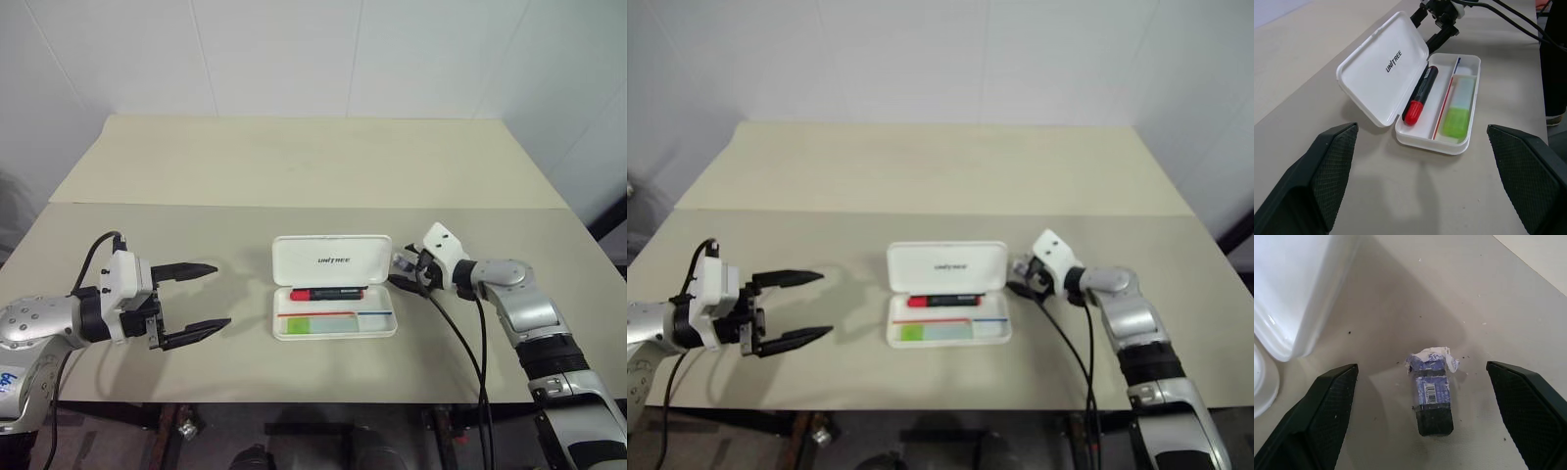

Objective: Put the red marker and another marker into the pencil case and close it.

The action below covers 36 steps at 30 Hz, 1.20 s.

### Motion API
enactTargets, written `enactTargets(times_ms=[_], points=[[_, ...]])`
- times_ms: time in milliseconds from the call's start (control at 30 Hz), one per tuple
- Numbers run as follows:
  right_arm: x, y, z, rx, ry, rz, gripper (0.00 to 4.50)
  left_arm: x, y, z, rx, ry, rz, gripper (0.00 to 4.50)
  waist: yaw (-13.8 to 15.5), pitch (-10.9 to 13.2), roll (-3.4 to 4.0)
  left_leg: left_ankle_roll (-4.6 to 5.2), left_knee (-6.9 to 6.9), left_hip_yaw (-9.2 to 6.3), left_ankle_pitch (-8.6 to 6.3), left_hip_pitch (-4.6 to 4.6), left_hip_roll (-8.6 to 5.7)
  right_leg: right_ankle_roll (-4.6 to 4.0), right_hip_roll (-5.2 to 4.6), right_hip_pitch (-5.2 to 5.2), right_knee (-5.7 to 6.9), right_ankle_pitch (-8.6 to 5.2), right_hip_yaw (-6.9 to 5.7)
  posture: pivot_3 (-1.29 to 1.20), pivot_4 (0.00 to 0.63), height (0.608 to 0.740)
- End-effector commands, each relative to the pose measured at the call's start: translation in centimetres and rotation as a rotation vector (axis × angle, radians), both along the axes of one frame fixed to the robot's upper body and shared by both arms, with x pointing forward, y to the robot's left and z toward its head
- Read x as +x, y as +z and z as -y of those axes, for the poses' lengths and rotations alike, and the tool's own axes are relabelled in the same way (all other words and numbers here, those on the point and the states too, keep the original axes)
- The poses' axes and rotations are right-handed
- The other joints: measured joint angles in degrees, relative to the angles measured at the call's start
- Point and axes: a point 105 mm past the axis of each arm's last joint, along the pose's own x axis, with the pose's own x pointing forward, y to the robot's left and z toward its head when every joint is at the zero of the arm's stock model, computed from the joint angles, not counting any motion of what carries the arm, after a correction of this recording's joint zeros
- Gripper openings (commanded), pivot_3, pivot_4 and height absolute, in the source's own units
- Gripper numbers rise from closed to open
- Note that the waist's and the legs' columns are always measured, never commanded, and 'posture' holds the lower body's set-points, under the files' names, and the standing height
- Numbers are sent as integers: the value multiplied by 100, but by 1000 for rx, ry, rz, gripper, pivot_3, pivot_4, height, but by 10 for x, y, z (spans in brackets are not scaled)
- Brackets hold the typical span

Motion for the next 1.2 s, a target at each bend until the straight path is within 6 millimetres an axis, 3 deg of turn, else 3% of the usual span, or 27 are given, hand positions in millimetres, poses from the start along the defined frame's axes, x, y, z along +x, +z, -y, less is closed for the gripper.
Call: enactTargets(times_ms=[33,100,200,533,933,1200], points=[[5,-2,5,2,-36,-19,4449,-3,9,0,1,0,47,4500,-23,0,-1,0,1,0,0,0,0,0,0,0,1,0,1,0,150,740],[5,-5,5,7,-41,-40,4449,-3,9,0,1,0,49,4500,-59,-1,-2,0,2,0,1,1,0,1,0,1,3,1,2,0,150,740],[6,-11,7,1,-51,-72,3792,-2,10,0,2,1,51,4500,-87,-3,-4,-2,3,0,2,5,0,12,-1,2,9,7,3,0,150,740],[9,-12,11,-6,-75,-73,489,-4,11,3,-5,-3,57,4500,-73,-5,-9,0,6,0,11,6,-3,18,-4,6,6,22,6,0,150,740],[18,9,12,32,-83,34,385,-2,13,3,-7,-11,61,4500,-85,-4,-7,-1,4,-1,10,3,-3,23,-3,5,0,24,6,0,150,740],[28,36,19,57,-127,129,385,-10,14,3,-36,-44,40,4500,-101,2,3,0,-2,0,10,-3,-2,23,-2,1,-7,24,6,0,150,740]])
